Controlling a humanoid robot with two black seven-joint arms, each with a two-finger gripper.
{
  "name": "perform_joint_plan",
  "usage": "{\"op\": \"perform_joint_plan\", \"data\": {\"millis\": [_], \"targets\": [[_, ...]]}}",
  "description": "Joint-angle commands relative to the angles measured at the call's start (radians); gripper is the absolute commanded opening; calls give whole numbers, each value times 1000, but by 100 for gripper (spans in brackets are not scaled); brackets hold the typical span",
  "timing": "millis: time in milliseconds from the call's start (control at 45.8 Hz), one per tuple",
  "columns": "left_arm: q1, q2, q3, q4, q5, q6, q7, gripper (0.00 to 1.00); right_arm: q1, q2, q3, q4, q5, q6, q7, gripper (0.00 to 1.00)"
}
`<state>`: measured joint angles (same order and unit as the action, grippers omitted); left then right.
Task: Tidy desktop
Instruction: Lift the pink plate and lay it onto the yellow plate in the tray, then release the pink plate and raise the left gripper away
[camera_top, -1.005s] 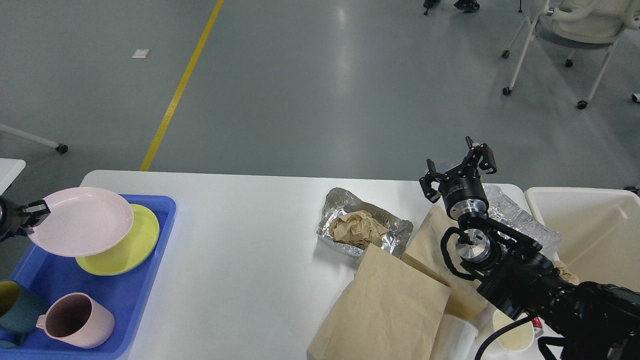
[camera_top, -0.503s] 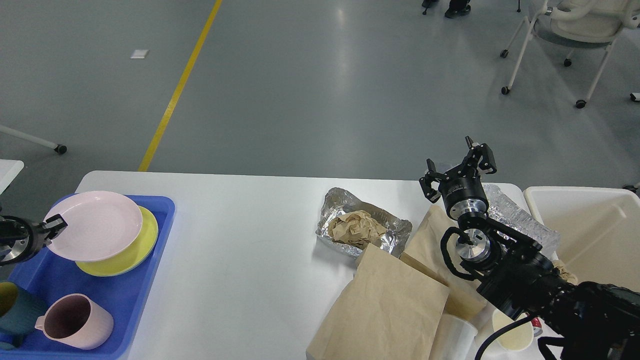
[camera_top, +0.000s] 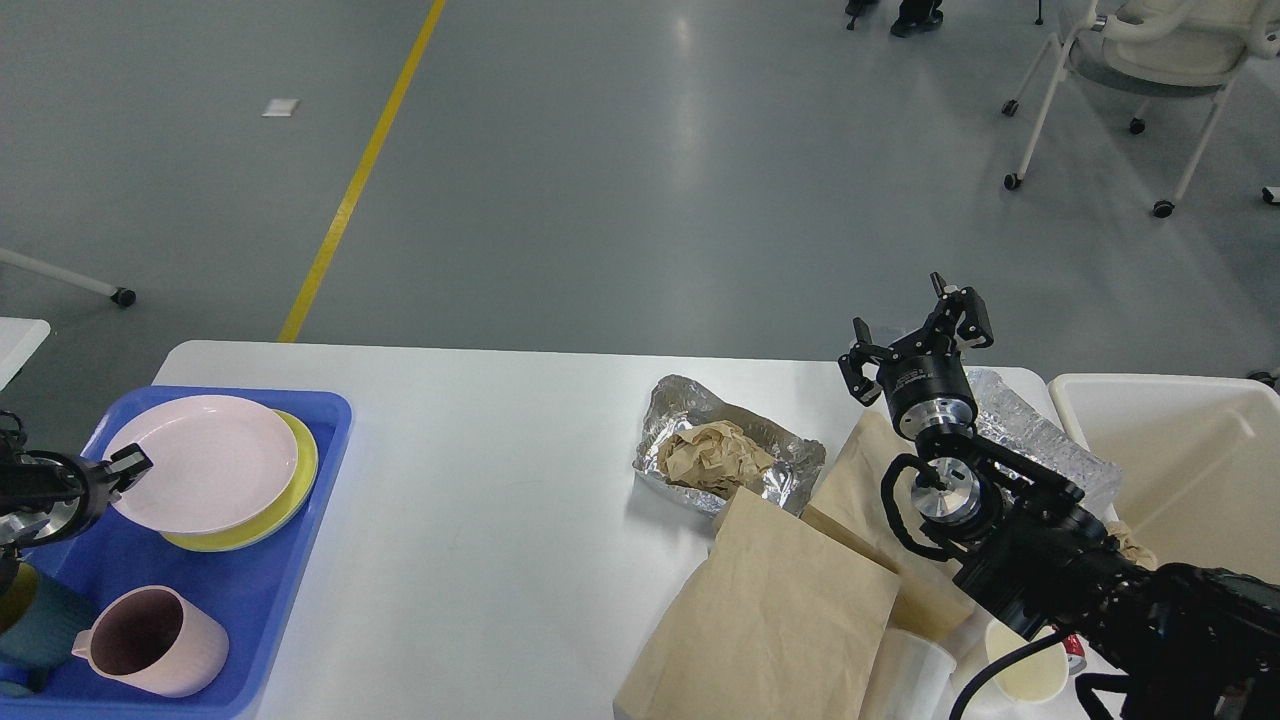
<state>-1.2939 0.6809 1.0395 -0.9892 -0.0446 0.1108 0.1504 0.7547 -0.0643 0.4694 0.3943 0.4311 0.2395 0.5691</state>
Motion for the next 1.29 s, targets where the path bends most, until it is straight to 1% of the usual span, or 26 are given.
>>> {"op": "perform_joint_plan", "data": {"millis": [0,437,503,590,678,721,831,984,1115,1158,1268], "targets": [[18,-4,-21,0,0,24,-2,6,0,0,0,0,0,0,0,100],[22,-14,-27,0,2,27,-6,26,0,0,0,0,0,0,0,100],[22,-14,-30,0,2,26,-6,27,0,0,0,0,0,0,0,100],[24,-14,-49,0,3,26,-5,29,0,0,0,0,0,0,0,100],[18,-12,-75,-2,3,20,0,34,0,0,0,0,0,0,0,100],[16,-8,-93,-2,3,17,1,38,0,0,0,0,0,0,0,100],[10,12,-124,-2,3,15,8,55,0,0,0,0,0,0,0,100],[-1,25,-130,-6,2,13,8,67,0,0,2,0,0,0,0,100],[-8,34,-131,-16,2,12,6,87,0,0,0,0,0,0,0,100],[-8,37,-131,-17,2,9,6,90,0,0,0,0,0,0,0,100],[-16,40,-138,-17,2,-25,8,94,0,0,0,0,0,0,0,100]]}}
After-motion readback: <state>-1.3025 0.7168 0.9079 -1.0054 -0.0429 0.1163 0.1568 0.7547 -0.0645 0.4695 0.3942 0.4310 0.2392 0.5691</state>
